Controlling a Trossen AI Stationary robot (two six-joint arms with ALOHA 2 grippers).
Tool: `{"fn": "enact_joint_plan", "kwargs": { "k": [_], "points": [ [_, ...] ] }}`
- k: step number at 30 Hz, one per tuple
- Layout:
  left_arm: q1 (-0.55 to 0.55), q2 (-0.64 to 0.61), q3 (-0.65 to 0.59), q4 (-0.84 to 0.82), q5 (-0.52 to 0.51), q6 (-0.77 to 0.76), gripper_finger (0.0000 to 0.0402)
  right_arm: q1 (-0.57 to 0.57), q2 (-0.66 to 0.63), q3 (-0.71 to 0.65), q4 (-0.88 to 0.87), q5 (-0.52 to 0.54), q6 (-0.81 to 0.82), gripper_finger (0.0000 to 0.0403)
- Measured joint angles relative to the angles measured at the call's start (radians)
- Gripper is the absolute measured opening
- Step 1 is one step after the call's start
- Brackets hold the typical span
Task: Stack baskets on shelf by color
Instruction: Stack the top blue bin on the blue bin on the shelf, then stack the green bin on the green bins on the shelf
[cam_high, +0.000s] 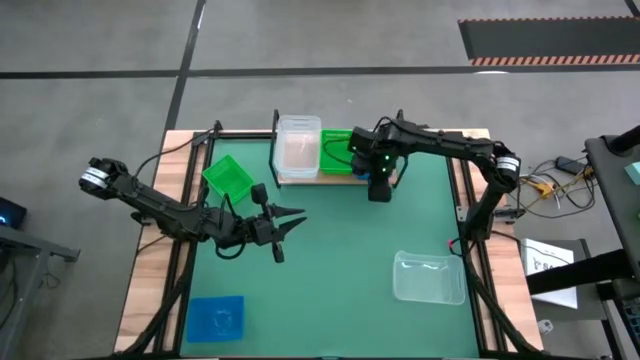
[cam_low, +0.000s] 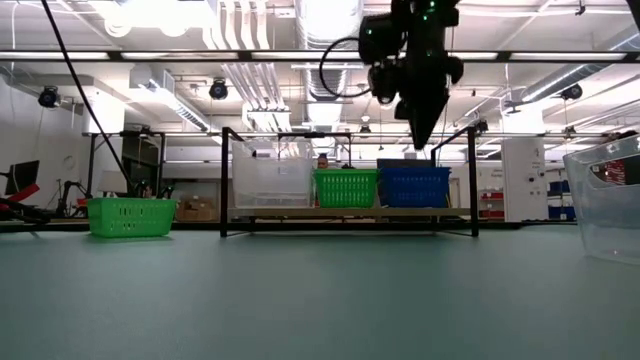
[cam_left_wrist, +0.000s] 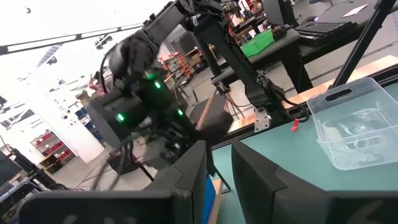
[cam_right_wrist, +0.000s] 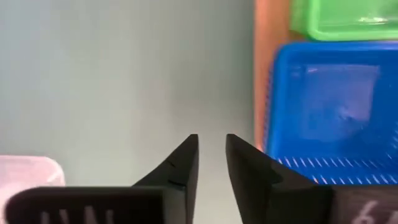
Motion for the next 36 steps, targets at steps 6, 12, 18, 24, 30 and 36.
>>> {"fn": "enact_joint_plan", "kwargs": {
  "k": [6,12,18,24,30,36],
  "points": [
    [0.0,0.0,0.0,0.0,0.0,-0.003,0.006,0.013,0.003,-0.129,0.107,0.047,-0.027,0.0025],
    [0.0,0.0,0.0,0.0,0.0,-0.003,0.006,0.011,0.003,-0.172,0.107,0.267,-0.008,0.0009],
    [0.0,0.0,0.0,0.0,0.0,-0.005,0.006,0.013,-0.003,-0.166,0.097,0.276,-0.003,0.0009],
    [0.0,0.0,-0.005,-0.002,0.0,-0.052,0.006,0.075,-0.105,-0.207,0.093,0.1,0.067,0.0009],
    [0.0,0.001,-0.006,-0.045,0.002,-0.098,0.006,0.217,-0.311,-0.341,0.208,0.073,0.181,0.0009],
    [0.0,0.001,-0.006,-0.053,0.002,-0.161,0.006,0.372,-0.523,-0.558,0.468,0.073,0.27,0.0009]
  ]
}}
